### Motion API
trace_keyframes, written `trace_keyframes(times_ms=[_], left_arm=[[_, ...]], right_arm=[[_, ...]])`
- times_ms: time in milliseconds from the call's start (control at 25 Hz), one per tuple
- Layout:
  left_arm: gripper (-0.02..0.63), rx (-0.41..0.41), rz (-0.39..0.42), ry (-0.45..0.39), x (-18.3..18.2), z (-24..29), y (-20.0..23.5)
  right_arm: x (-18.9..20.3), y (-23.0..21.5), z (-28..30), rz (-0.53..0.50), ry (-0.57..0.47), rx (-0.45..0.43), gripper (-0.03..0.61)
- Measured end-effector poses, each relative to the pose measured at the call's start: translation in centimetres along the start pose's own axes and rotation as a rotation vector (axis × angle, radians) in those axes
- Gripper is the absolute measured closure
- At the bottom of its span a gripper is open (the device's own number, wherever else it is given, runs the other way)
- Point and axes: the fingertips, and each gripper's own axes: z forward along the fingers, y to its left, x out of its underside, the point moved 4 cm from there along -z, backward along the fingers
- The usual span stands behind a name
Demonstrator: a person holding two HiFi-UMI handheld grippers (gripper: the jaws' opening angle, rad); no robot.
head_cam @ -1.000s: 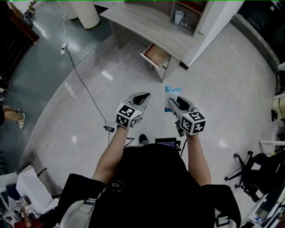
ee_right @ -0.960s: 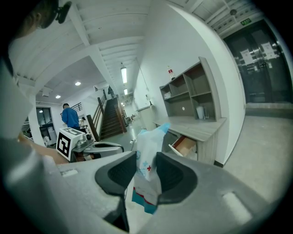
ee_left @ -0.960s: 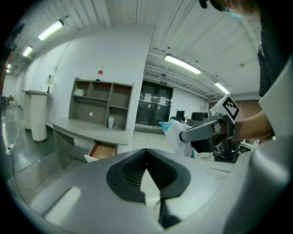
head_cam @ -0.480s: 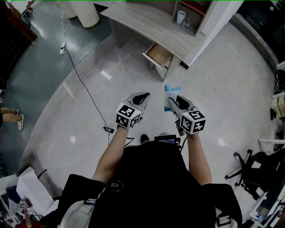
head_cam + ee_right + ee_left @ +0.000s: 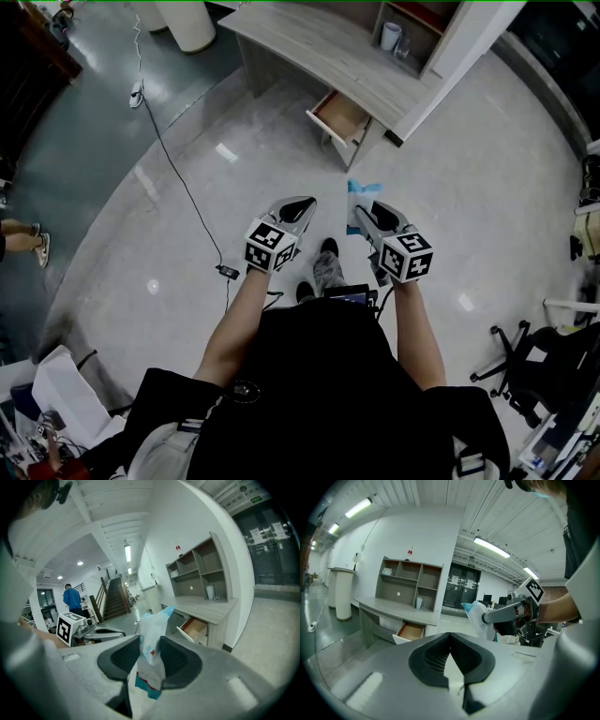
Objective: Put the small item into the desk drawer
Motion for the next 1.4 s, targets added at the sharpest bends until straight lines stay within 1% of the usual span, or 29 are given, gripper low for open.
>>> trace_keyframes(times_ms=[360,800,1400], left_arm=[[0.612,-0.019,0.001,0.009,-1.3,2.2,2.8],[0.612,-0.029,-0.004,0.030,-3.9,7.9,6.6],[0.612,-0.088,-0.008,0.048,-7.1,14.4,10.6]], right_arm=[[-1.8,-2.0,3.2,0.011,-0.004,-0.023,0.442],[-5.3,-7.3,7.4,0.036,0.002,-0.039,0.442],[-9.9,-13.9,12.0,0.033,0.017,-0.100,0.442]])
